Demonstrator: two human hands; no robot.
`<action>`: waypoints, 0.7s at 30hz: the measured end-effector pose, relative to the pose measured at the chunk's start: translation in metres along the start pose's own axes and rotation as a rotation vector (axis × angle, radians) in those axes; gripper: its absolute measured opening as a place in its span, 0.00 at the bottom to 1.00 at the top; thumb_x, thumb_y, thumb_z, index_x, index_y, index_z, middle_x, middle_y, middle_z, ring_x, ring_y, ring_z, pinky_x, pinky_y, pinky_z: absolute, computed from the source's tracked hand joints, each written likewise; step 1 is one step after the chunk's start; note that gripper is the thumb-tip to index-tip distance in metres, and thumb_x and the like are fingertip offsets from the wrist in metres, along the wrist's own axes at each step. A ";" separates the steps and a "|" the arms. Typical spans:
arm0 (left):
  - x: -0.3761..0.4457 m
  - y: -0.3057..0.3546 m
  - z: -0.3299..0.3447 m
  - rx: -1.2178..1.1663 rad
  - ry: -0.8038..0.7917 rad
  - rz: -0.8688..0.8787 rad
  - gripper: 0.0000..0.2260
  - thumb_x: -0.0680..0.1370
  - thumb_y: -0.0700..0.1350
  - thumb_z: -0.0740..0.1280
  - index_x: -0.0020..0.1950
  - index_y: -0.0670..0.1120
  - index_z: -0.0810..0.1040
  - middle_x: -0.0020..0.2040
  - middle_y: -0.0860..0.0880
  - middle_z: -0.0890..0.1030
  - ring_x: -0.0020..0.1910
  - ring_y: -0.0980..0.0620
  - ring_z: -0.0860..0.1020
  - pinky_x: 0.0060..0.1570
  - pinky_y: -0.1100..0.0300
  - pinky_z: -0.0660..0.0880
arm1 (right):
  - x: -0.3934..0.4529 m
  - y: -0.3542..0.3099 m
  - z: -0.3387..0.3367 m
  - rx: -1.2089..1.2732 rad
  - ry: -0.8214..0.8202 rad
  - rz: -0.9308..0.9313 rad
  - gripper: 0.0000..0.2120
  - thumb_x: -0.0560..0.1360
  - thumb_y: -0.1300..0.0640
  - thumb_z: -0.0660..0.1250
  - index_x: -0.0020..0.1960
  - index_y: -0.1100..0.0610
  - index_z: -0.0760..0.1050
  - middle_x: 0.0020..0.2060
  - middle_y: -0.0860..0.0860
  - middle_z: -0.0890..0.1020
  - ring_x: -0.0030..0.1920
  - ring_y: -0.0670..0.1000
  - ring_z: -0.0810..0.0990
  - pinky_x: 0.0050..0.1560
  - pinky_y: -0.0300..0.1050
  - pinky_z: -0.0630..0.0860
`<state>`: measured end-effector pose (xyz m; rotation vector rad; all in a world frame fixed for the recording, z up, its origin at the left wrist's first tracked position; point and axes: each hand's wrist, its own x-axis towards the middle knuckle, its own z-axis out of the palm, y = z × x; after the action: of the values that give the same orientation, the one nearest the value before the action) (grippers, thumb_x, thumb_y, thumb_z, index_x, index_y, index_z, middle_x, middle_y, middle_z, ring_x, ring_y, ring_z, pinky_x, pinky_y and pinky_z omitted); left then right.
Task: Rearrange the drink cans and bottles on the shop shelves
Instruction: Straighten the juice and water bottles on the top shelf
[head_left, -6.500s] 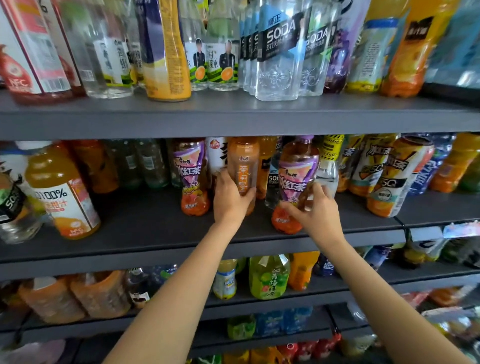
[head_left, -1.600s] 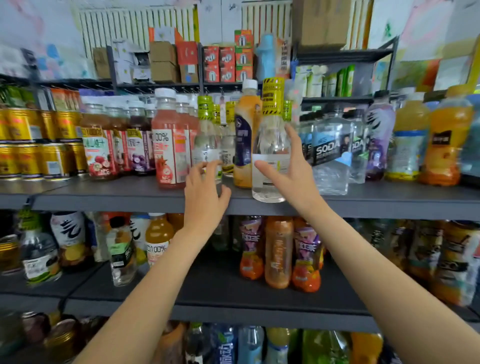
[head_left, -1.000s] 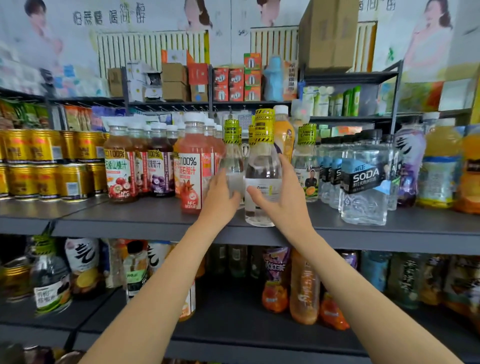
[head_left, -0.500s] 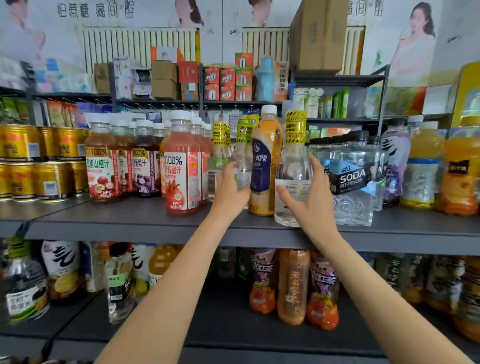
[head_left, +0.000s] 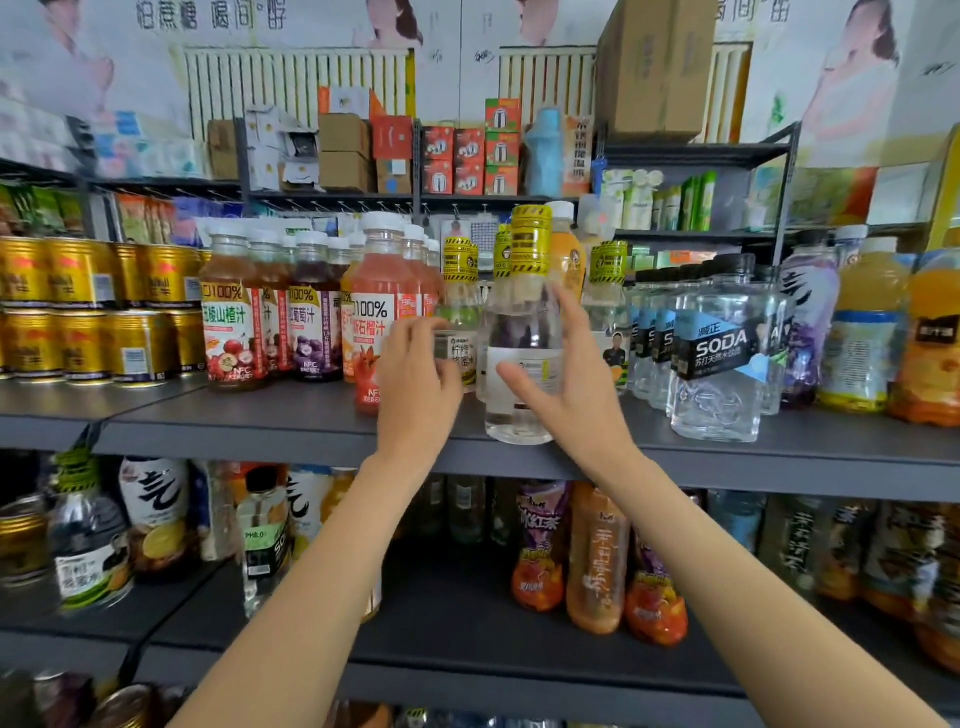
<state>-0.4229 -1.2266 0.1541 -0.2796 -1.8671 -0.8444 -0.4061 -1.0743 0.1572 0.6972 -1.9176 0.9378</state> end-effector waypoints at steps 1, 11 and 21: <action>-0.001 -0.008 -0.007 0.087 0.056 0.031 0.16 0.74 0.35 0.61 0.62 0.43 0.73 0.61 0.45 0.70 0.61 0.49 0.66 0.56 0.63 0.58 | 0.005 -0.005 0.011 -0.063 -0.030 -0.003 0.37 0.75 0.46 0.66 0.76 0.49 0.48 0.70 0.50 0.63 0.65 0.48 0.67 0.59 0.36 0.66; 0.009 -0.051 -0.026 -0.009 -0.114 -0.127 0.33 0.74 0.37 0.66 0.74 0.54 0.57 0.74 0.46 0.57 0.72 0.47 0.59 0.67 0.56 0.62 | 0.037 -0.011 0.071 -0.410 -0.254 0.035 0.42 0.76 0.53 0.65 0.76 0.54 0.36 0.71 0.64 0.53 0.70 0.65 0.57 0.62 0.56 0.67; 0.005 -0.051 -0.023 0.033 -0.045 -0.083 0.31 0.75 0.37 0.66 0.74 0.51 0.59 0.74 0.46 0.60 0.71 0.50 0.60 0.62 0.62 0.61 | 0.057 0.000 0.080 -0.665 -0.360 0.017 0.48 0.74 0.57 0.69 0.75 0.64 0.35 0.74 0.63 0.50 0.73 0.62 0.53 0.71 0.51 0.53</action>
<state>-0.4361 -1.2794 0.1421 -0.2026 -1.9438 -0.8693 -0.4697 -1.1462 0.1797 0.4635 -2.3666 0.1405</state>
